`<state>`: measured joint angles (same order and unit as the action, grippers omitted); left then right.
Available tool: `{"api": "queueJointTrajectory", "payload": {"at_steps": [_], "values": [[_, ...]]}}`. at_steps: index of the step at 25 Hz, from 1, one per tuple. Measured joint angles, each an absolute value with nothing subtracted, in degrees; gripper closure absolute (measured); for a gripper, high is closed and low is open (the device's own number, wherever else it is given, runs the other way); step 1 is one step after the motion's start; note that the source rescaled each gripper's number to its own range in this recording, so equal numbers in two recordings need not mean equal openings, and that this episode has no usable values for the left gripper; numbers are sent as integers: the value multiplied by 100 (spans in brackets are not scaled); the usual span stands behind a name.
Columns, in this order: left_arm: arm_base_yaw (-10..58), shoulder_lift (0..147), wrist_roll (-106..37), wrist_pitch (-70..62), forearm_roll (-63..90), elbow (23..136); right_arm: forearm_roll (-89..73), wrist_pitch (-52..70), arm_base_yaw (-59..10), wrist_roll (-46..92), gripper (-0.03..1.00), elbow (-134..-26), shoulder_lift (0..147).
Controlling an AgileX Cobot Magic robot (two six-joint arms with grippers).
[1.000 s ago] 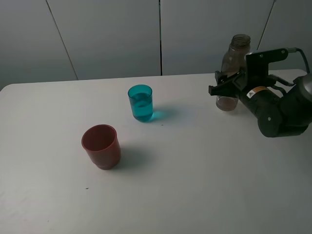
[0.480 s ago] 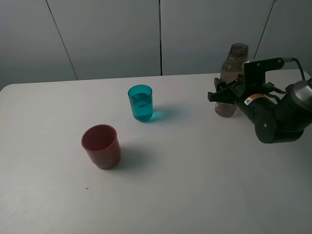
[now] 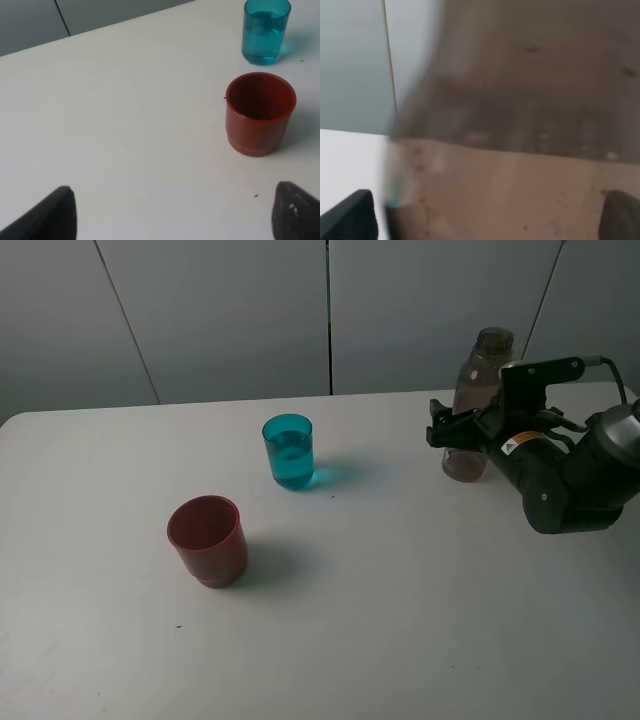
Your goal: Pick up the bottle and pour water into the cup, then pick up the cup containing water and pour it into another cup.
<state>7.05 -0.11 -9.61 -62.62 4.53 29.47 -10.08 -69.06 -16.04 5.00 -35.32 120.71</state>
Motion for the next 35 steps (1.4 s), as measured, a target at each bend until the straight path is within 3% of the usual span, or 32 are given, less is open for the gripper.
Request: {"api": "queueJointTrajectory", "payload": {"at_steps": [8, 18, 26, 35], "values": [[705, -11, -961, -6262, 453, 2947, -1112, -6906, -1604, 500, -3, -3532, 11853], [705, -11, -961, -6262, 453, 2947, -1426, -6579, -1604, 984, -3, -3519, 10209], [705, -11, -961, -6262, 453, 2947, -777, -4387, -1604, 792, -3, -3519, 8307], [705, -11, -961, -6262, 453, 2947, 752, -1983, -1604, -703, -3, -3519, 6427]]}}
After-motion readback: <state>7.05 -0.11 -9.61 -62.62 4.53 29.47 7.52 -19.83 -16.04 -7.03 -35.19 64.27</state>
